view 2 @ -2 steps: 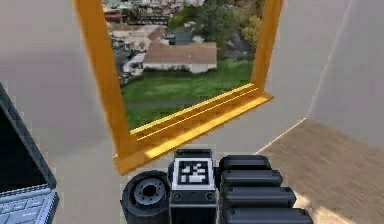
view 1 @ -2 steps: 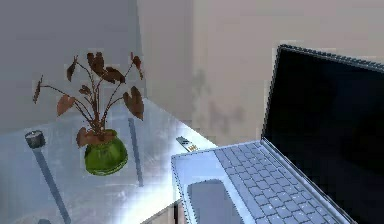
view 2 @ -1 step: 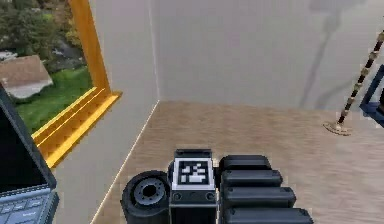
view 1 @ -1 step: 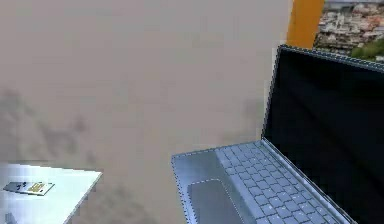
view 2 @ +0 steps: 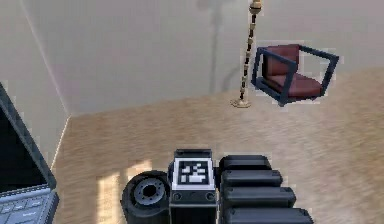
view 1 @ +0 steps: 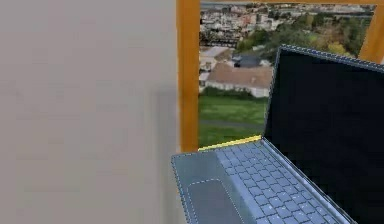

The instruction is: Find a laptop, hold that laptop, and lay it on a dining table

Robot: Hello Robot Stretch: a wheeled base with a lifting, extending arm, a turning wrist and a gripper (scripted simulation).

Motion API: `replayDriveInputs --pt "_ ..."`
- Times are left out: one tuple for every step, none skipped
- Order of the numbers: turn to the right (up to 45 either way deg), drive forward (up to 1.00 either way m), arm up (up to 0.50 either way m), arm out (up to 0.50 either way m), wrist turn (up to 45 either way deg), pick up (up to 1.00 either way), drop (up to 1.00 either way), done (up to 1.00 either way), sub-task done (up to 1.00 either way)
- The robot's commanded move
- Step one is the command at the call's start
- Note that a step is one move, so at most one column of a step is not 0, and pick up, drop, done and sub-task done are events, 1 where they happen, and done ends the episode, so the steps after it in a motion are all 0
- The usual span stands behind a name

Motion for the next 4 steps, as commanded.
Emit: replayDriveInputs --pt "3.0 0.0 0.0 0.0 0.0 0.0 0.0 0.0 0.0" --pt "-45.0 0.0 0.0 0.0 0.0 0.0 0.0 0.0 0.0" --pt "-45.0 0.0 0.0 0.0 0.0 0.0 0.0 0.0 0.0" --pt "-36.0 0.0 0.0 0.0 0.0 0.0 0.0 0.0 0.0"
